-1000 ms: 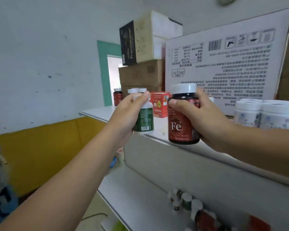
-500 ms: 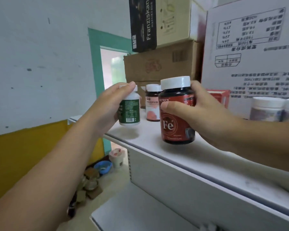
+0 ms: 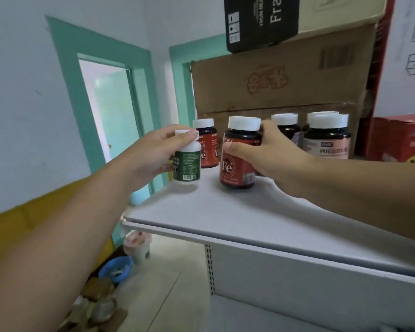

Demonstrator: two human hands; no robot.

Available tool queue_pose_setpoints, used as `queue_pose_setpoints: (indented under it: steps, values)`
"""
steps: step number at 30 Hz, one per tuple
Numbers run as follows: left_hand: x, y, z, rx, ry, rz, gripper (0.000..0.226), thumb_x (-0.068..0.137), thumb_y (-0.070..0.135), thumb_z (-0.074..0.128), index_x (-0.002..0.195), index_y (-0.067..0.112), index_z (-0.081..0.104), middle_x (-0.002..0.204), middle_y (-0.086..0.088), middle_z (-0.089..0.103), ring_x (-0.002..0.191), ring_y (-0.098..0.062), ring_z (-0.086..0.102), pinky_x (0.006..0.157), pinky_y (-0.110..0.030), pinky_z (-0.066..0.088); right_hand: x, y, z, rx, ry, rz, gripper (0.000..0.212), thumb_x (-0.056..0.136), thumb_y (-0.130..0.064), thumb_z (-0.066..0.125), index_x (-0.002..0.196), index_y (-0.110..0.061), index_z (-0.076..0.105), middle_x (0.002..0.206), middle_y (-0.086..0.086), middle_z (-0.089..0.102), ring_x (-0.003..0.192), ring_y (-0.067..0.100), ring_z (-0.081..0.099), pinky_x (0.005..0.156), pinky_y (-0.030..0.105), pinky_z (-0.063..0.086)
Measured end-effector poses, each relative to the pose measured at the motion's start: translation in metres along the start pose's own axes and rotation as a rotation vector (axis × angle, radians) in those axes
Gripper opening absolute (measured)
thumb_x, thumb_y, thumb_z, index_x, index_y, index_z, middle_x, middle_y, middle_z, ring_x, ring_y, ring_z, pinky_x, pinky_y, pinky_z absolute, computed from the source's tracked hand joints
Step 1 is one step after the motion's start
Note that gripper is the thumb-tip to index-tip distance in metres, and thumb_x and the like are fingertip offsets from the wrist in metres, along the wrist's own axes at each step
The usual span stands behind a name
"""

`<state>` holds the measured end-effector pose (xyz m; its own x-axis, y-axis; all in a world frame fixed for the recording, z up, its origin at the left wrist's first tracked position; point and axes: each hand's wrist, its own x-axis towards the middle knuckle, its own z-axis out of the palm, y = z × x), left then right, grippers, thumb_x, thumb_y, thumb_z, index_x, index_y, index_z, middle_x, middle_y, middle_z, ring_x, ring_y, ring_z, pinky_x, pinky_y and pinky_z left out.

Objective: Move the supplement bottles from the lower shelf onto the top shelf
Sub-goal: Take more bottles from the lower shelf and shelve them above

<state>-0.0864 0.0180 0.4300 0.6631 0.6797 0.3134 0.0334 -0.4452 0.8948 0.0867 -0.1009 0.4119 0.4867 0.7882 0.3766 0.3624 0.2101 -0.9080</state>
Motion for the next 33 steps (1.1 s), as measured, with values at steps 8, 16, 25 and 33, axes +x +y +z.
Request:
queue_pose_setpoints:
  steps: [8,16,25,33]
  values:
    - [0.040,-0.035,-0.013,-0.069,-0.032,0.047,0.018,0.089,0.040,0.068,0.102,0.029,0.074,0.105,0.001,0.074,0.100,-0.020,0.068,0.087,-0.037,0.056,0.070,0.011,0.019,-0.219,0.253,0.060,0.061,0.080,-0.031,0.077,0.129,-0.024,0.041,0.122,0.002,0.056,0.110,0.023,0.059,0.093,0.047,0.052]
    - [0.060,-0.049,-0.015,-0.020,-0.059,0.093,0.027,0.082,0.051,0.074,0.103,0.035,0.074,0.107,0.006,0.074,0.105,-0.017,0.069,0.095,-0.050,0.056,0.090,0.031,0.032,-0.202,0.213,0.079,0.056,0.089,-0.019,0.068,0.136,-0.018,0.038,0.116,0.001,0.061,0.110,0.019,0.059,0.100,0.043,0.048]
    - [0.067,-0.053,-0.014,-0.011,-0.120,0.129,0.016,0.086,0.044,0.069,0.100,0.035,0.071,0.102,0.009,0.074,0.097,-0.008,0.069,0.092,-0.041,0.058,0.092,0.033,0.034,-0.332,0.194,0.162,0.064,0.092,-0.034,0.063,0.144,-0.017,0.031,0.127,0.002,0.059,0.116,0.021,0.057,0.103,0.045,0.045]
    - [0.047,-0.009,-0.010,0.192,-0.165,0.209,0.046,0.064,0.061,0.070,0.098,0.029,0.074,0.101,0.002,0.075,0.098,-0.017,0.071,0.090,-0.047,0.058,-0.002,-0.004,0.022,-0.683,-0.094,0.153,0.031,0.091,-0.015,0.054,0.121,-0.016,0.062,0.121,0.005,0.066,0.107,0.023,0.062,0.093,0.039,0.053]
